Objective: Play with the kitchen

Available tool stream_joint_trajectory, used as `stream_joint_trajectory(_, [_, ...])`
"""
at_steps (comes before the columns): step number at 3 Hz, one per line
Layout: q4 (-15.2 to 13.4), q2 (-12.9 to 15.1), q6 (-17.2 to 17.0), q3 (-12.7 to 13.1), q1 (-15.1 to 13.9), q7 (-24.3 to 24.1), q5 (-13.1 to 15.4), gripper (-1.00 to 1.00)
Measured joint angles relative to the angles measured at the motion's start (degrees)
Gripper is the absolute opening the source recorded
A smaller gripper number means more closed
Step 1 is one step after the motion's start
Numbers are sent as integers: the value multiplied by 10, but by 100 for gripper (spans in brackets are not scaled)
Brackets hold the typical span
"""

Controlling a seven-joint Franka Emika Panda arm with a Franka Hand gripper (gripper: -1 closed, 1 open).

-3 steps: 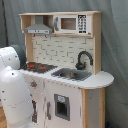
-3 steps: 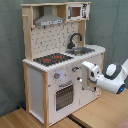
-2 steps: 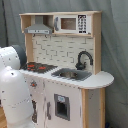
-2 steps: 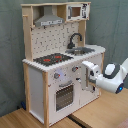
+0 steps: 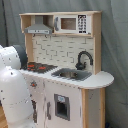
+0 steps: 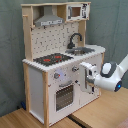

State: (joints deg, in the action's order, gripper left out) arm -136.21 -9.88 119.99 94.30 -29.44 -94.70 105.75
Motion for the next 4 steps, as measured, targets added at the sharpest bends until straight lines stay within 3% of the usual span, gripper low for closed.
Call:
stream_joint_trajectory(2, [5,-10,50,56,-82,13,37,100])
stream_joint_trajectory(4, [34,-60,79,139,-179,10,46,100])
